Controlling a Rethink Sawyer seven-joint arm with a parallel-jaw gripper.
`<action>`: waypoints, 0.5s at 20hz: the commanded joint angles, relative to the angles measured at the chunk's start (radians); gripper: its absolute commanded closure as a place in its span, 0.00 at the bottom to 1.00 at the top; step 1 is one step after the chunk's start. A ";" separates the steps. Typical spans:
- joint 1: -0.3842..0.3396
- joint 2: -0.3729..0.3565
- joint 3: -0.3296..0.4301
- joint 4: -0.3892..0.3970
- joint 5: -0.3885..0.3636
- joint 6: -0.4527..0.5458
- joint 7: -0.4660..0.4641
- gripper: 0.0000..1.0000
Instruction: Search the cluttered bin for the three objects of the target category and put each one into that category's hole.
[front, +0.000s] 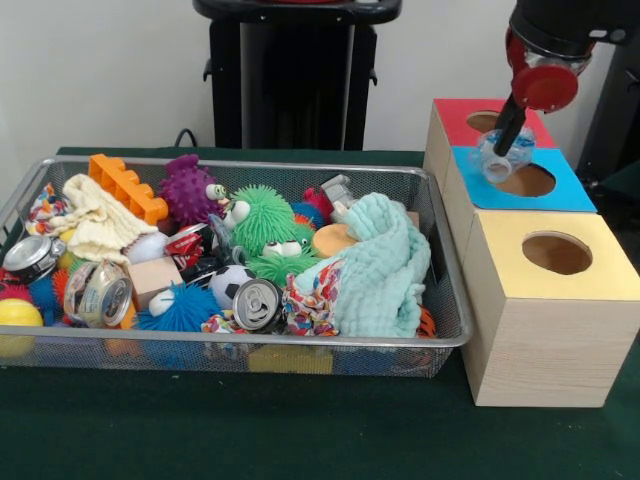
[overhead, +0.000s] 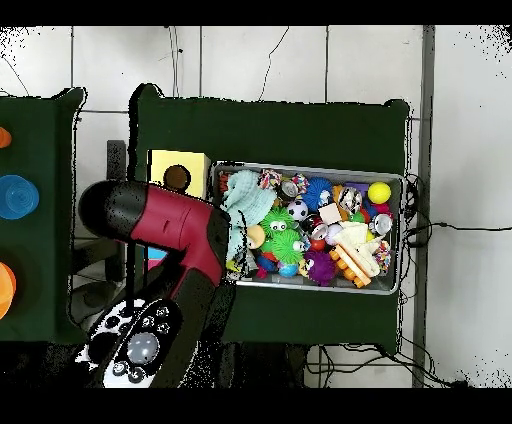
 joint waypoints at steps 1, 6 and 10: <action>-0.003 0.105 0.097 -0.036 0.012 -0.006 0.227 1.00; -0.001 0.167 0.097 -0.124 0.030 0.027 0.278 1.00; 0.001 0.154 0.091 -0.138 0.038 0.068 0.285 1.00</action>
